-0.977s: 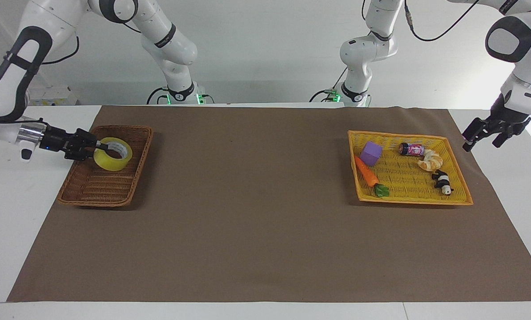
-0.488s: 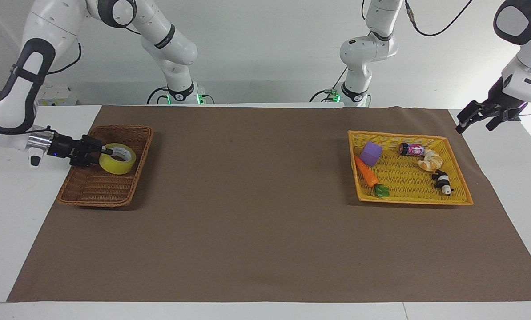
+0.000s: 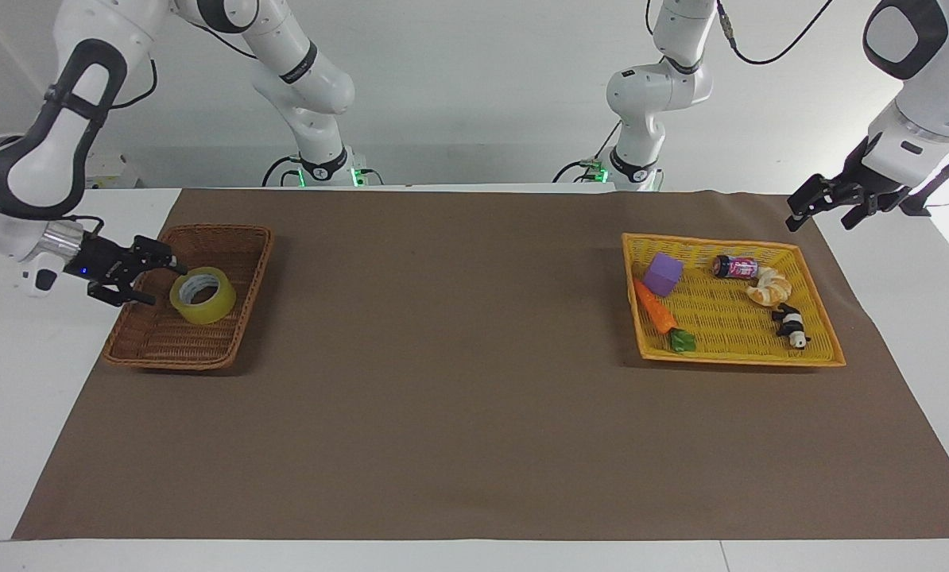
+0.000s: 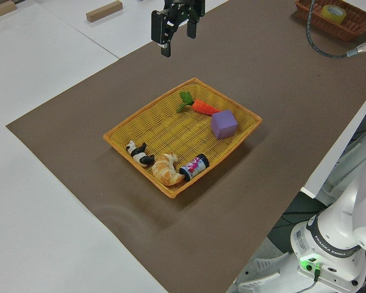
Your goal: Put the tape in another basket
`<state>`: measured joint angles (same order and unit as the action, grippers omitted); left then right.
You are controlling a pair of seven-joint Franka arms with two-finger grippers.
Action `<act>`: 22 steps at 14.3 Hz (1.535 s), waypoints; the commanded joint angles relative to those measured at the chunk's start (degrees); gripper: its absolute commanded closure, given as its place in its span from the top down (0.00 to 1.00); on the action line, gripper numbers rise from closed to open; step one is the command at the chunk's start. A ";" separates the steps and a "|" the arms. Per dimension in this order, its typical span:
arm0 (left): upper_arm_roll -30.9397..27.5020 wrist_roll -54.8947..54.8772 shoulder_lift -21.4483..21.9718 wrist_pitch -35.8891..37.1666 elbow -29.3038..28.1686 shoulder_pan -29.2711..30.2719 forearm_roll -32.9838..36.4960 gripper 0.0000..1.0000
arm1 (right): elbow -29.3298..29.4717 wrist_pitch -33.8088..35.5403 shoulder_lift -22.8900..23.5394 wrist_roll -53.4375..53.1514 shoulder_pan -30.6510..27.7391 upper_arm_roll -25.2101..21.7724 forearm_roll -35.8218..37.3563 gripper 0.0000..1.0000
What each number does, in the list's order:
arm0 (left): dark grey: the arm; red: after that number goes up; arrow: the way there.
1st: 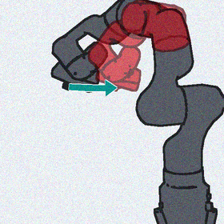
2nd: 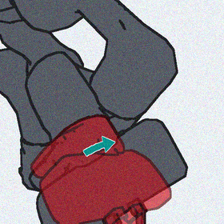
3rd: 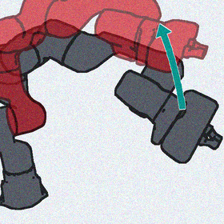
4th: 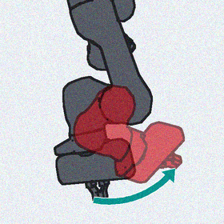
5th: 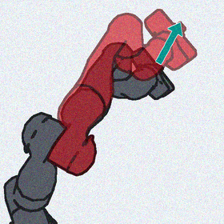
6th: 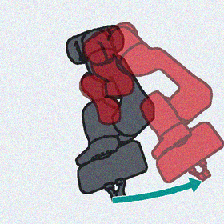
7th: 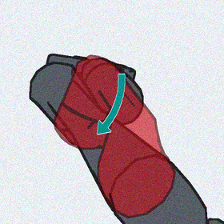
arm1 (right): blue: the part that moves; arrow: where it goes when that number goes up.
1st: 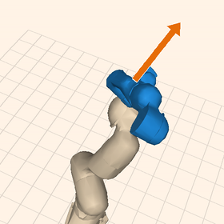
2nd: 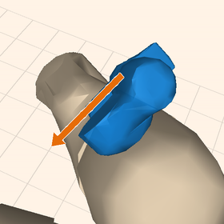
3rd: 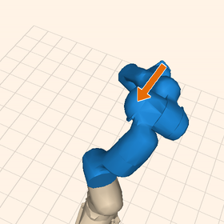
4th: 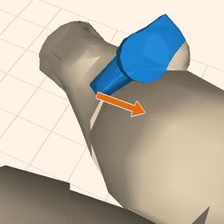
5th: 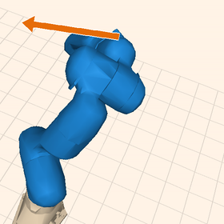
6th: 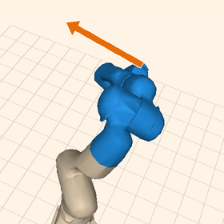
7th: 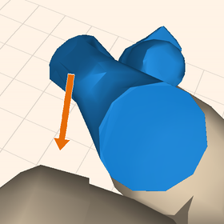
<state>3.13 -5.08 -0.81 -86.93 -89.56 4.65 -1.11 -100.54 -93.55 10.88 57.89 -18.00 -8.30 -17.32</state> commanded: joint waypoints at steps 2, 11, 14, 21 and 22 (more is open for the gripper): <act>-0.58 -0.28 -1.04 2.56 1.76 -2.10 1.02 1.00 | -0.97 0.12 -8.84 -14.08 8.48 0.47 9.21 0.99; -0.49 0.24 -0.60 6.17 2.11 -2.63 1.37 1.00 | 15.35 12.67 -8.78 -47.34 15.89 0.91 17.85 0.99; -0.84 0.16 0.02 5.72 0.53 -1.84 1.37 1.00 | 18.10 15.95 -7.01 -47.70 16.41 0.91 17.67 0.99; -1.11 0.24 0.11 5.72 0.44 -2.19 1.37 1.00 | 13.63 14.63 -10.61 -50.16 20.45 -1.80 17.76 0.99; -1.11 0.24 0.11 5.72 0.44 -2.19 1.37 1.00 | 13.27 14.19 -10.70 -50.16 20.72 -1.90 17.76 0.99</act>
<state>2.38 -5.02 -0.89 -82.26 -89.24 3.24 -0.98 -84.56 -78.62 1.74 8.39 1.57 -9.10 -0.57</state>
